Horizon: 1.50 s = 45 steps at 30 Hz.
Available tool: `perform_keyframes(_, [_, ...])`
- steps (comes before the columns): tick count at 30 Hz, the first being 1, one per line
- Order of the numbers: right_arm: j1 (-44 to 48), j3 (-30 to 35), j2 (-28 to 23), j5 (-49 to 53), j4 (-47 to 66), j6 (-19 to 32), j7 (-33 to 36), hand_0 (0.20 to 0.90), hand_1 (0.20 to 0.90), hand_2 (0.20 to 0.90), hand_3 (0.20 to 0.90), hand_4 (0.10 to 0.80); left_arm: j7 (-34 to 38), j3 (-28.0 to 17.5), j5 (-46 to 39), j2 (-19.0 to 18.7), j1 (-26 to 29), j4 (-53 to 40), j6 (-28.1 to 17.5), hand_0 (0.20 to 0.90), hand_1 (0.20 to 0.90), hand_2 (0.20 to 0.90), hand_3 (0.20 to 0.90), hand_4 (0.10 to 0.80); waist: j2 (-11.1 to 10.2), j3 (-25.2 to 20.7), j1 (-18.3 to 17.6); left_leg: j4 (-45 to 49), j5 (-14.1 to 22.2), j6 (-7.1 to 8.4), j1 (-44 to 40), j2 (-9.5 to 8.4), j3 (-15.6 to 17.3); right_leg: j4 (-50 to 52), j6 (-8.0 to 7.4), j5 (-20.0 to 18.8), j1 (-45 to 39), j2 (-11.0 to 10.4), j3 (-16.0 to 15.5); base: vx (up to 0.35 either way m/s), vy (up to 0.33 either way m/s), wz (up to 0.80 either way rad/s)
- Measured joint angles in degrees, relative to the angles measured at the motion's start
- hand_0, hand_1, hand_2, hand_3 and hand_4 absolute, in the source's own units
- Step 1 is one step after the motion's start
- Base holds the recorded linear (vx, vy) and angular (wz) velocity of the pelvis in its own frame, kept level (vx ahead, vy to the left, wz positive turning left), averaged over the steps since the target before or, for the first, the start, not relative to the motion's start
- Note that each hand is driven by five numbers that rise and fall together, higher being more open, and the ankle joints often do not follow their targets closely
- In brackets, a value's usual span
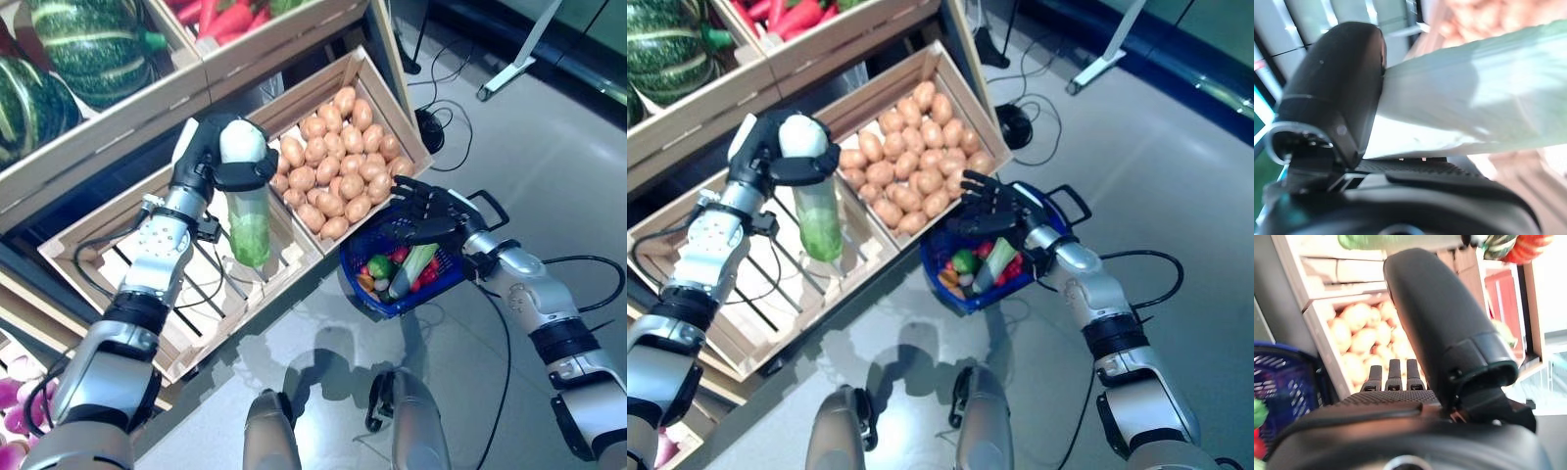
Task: Put vegetables into the basket
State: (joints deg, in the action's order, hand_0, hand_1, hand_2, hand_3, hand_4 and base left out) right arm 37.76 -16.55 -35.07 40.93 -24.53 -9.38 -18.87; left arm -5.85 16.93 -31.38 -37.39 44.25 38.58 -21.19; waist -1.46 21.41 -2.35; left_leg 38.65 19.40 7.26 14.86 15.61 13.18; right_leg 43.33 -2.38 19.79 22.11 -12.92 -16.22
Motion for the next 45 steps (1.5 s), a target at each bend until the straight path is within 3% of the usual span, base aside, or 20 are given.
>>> perform_keyframes(6, [0.3, -2.8, 0.4, 0.14, 0.54, -7.74, -5.84, 0.9, 0.9, 0.9, 0.9, 0.8, -1.99, -1.51, -7.4, 5.39, -4.58, -6.51, 1.58, 0.3, 0.3, 0.3, 0.3, 0.4, 1.31, -2.35, 0.18, -21.79, -9.57, 1.09, -13.86, -1.34, 1.39, -20.17, -0.45, -8.06, -13.0, 5.2, -2.06, 0.094, -0.034, -0.02])
perform_keyframes(9, [0.39, -3.19, 0.63, 0.18, 0.54, -8.95, -6.61, 0.9, 0.9, 0.9, 0.9, 0.8, -2.28, -1.71, -9.2, 7.71, -6.54, -9.02, 1.75, 0.3, 0.3, 0.3, 0.3, 0.4, 1.33, -4.13, 0.25, -21.93, -11.04, 1.49, -15.13, -1.27, 1.05, -27.67, -0.79, -11.17, -17.64, 6.63, -2.06, 0.09, -0.031, -0.06])
perform_keyframes(10, [0.33, -3.25, 1.28, 0.17, 0.45, -9.63, -6.65, 0.9, 0.9, 0.9, 0.9, 0.8, -2.18, -1.7, -10.02, 8.36, -8.11, -10.95, 2.18, 0.3, 0.3, 0.3, 0.3, 0.4, 0.36, -5.19, 0.26, -18.72, -9.81, 0.75, -12.9, -1.34, 0.35, -31.6, -1.39, -12.75, -19.95, 6.33, -1.63, 0.076, -0.029, 0.03])
perform_keyframes(11, [0.28, -3.41, 1.62, 0.16, 0.37, -10.3, -6.85, 0.9, 0.9, 0.9, 0.9, 0.8, -2.43, -1.45, -9.97, 8.54, -8.95, -11.71, 2.3, 0.3, 0.3, 0.3, 0.3, 0.4, -0.19, -6.41, 0.07, -21.82, -9.31, 0.13, -12.1, -2.28, -0.22, -32.91, -1.69, -13.4, -20.36, 5.95, -1.33, 0.092, -0.03, 0.06])
perform_keyframes(12, [0.36, -3.51, 1.41, 0.16, 0.39, -10.91, -7.25, 0.9, 0.9, 0.9, 0.9, 0.8, -2.49, -1.28, -9.98, 9.27, -8.99, -12.21, 2.98, 0.3, 0.3, 0.3, 0.3, 0.4, -0.18, -7.37, 0.09, -29.93, -11.06, -0.43, -12.67, -3.32, -0.32, -34.21, -2.46, -13.99, -20.98, 5.79, -1.36, 0.047, -0.012, 0.03])
perform_keyframes(13, [0.39, -3.59, 1.39, 0.14, 0.39, -11.1, -7.37, 0.9, 0.9, 0.9, 0.9, 0.8, -2.3, -1.28, -9.99, 9.83, -9.03, -12.44, 3.29, 0.3, 0.3, 0.3, 0.3, 0.4, 0.23, -7.96, 0.21, -34.31, -17.18, -1.57, -13.92, -3.81, -0.38, -34.58, -2.87, -14.23, -21.27, 5.99, -1.36, 0.049, -0.013, -0.13])
perform_keyframes(14, [0.18, -4.5, 2.29, 0.17, 0.48, -11.5, -7.46, 0.9, 0.9, 0.9, 0.9, 0.8, -1.7, -1.31, -10.01, 10.07, -9.95, -12.96, 3.43, 0.3, 0.3, 0.3, 0.3, 0.4, -0.28, -8.87, 0.24, -38.03, -21.12, -1.19, -16.82, -4.6, -0.44, -36.34, -3.55, -14.97, -22.98, 5.78, -0.81, 0.038, -0.013, -0.01])
perform_keyframes(16, [-0.09, -6.38, 2.62, 0.21, 1.08, -12.43, -8.35, 0.9, 0.9, 0.9, 0.9, 0.8, -1.02, -0.25, -10.0, 10.21, -10.3, -13.13, 3.47, 0.3, 0.3, 0.3, 0.3, 0.4, -1.87, -11.0, -0.03, -39.79, -21.49, -1.88, -17.76, -6.69, -0.46, -40.73, -5.35, -16.36, -25.45, 4.94, -0.95, 0.042, -0.015, 0.13])
perform_keyframes(19, [-0.12, -6.56, 4.04, 0.16, 1.36, -13.85, -8.48, 0.9, 0.9, 0.9, 0.9, 0.8, -0.69, -0.02, -9.98, 9.77, -11.11, -13.28, 3.47, 0.3, 0.3, 0.3, 0.3, 0.4, -3.0, -12.69, 0.43, -41.85, -21.91, -2.54, -18.59, -7.75, -0.89, -45.75, -5.83, -18.57, -28.1, 4.81, -1.14, 0.041, -0.013, 0.18])
perform_keyframes(23, [-0.11, -7.45, 4.24, 0.07, 1.37, -14.66, -8.49, 0.9, 0.9, 0.9, 0.9, 0.8, -0.54, -0.23, -9.98, 10.19, -14.04, -13.41, 3.49, 0.3, 0.3, 0.3, 0.3, 0.4, -2.81, -13.45, 1.28, -43.17, -22.03, -2.38, -19.96, -8.26, -1.66, -47.99, -6.12, -18.97, -30.25, 5.0, -1.14, 0.034, -0.002, 0.08])
perform_keyframes(36, [0.12, -10.3, 4.5, 0.21, 0.34, -19.21, -8.49, 0.9, 0.9, 0.9, 0.9, 0.8, -0.22, 1.38, -9.96, 12.64, -17.3, -13.47, 6.1, 0.3, 0.3, 0.3, 0.3, 0.4, -2.22, -14.93, 1.29, -43.42, -22.07, -2.36, -20.3, -8.42, -1.95, -48.22, -6.13, -18.97, -30.78, 5.02, -1.16, 0.034, 0.014, 0.01])
perform_keyframes(45, [0.8, -11.45, 5.41, -0.33, -4.03, -19.68, -7.17, 0.9, 0.9, 0.9, 0.9, 0.8, -0.55, 2.96, -12.35, 13.71, -18.76, -13.47, 7.04, 0.3, 0.3, 0.3, 0.3, 0.4, -2.12, -15.53, 1.61, -43.53, -22.78, -2.42, -20.38, -8.53, -3.27, -48.24, -6.15, -18.96, -31.59, 5.05, -0.99, 0.016, 0.008, 0.07])
